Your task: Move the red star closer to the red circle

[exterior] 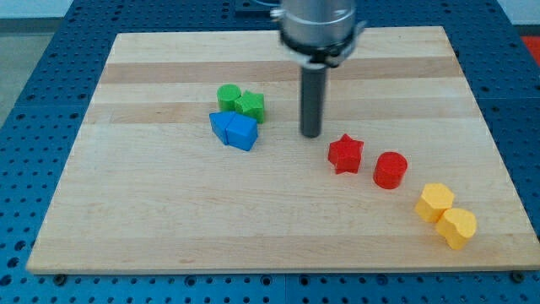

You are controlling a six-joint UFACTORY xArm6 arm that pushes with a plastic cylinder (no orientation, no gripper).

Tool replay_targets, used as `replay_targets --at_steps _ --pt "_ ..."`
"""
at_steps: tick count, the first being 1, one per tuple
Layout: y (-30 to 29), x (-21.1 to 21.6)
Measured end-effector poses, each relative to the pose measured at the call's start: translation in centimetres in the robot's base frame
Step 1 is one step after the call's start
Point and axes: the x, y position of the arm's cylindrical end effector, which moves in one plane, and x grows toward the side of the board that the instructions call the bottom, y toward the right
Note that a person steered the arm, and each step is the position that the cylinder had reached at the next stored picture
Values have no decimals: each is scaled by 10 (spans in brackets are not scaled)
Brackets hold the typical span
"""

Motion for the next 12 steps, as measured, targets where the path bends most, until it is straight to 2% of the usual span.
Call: replay_targets --at_steps 1,2,3,4,6,8,11,12 --pt "52 -37" --pt "53 -42" --pt "48 -24" --pt "42 18" --pt "42 24" --pt "42 67" --pt "33 53" --pt "7 53"
